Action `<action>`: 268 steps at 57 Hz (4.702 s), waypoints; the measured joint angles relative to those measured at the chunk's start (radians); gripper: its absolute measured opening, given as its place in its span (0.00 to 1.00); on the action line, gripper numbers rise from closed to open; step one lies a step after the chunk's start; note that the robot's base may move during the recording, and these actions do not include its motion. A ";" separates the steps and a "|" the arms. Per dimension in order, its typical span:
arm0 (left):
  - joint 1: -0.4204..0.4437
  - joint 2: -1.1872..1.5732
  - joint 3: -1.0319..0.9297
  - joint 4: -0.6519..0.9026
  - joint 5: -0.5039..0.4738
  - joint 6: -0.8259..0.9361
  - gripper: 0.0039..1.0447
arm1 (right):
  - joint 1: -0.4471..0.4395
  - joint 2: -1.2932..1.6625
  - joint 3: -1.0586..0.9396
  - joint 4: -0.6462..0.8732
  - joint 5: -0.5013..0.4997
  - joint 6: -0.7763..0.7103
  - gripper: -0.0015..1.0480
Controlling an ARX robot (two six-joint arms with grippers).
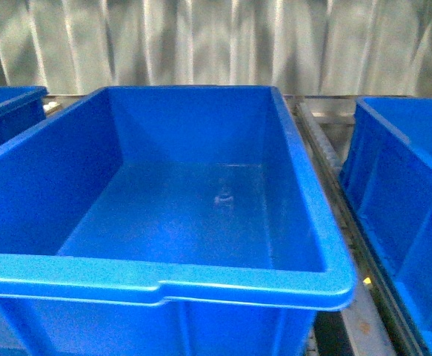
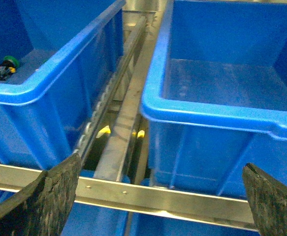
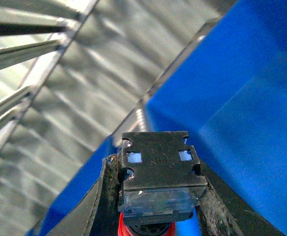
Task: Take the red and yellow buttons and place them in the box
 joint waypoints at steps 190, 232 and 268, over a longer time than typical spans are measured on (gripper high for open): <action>0.000 0.000 0.000 0.000 -0.004 0.000 0.93 | -0.005 -0.634 -0.254 -0.550 -0.227 -0.796 0.04; 0.000 0.000 0.000 0.000 -0.004 0.000 0.93 | -0.004 -0.833 -0.253 -0.754 -0.227 -0.798 0.31; 0.000 0.000 0.000 0.000 -0.004 0.000 0.93 | -0.004 -0.833 -0.253 -0.754 -0.227 -0.798 0.94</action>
